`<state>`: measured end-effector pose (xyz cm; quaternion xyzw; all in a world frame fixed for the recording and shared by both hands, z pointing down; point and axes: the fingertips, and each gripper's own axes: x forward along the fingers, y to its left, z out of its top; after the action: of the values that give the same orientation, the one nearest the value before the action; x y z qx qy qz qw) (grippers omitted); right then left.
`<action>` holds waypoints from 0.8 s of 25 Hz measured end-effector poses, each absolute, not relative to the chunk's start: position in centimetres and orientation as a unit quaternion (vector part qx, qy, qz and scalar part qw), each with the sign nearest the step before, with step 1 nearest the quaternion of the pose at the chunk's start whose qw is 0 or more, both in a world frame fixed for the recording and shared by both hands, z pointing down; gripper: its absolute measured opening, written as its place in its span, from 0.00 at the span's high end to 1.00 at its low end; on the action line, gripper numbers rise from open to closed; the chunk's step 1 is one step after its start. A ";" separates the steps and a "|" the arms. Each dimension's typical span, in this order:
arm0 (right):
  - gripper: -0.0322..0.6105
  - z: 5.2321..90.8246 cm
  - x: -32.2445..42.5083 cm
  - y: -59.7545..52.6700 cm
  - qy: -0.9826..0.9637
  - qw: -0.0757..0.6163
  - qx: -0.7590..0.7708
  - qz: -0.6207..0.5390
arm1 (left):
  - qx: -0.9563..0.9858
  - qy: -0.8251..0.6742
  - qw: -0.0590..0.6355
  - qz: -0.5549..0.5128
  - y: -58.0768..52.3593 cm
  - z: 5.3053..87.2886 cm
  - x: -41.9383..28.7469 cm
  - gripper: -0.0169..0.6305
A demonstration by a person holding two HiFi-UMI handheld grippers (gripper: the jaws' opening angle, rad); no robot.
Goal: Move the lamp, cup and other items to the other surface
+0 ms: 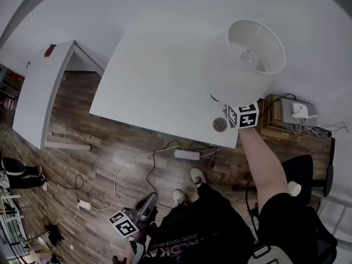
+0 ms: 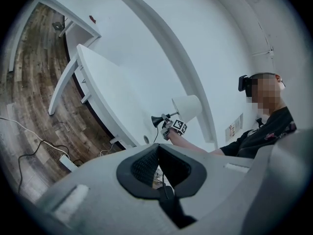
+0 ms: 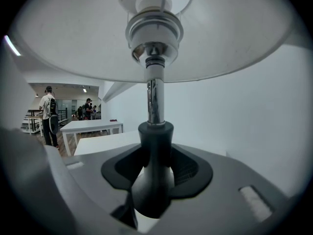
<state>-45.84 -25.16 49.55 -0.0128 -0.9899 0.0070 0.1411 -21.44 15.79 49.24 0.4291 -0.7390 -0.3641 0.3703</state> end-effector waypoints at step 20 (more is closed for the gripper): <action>0.70 43.4 -33.5 -29.9 -0.985 0.125 0.119 0.001 | 0.525 -0.685 0.366 -0.348 17.0 47.4 -21.0 0.98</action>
<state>-33.52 -29.93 43.43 0.1185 -0.9851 0.0005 0.1249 -21.04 16.96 47.43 0.5248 -0.6848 -0.3484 0.3663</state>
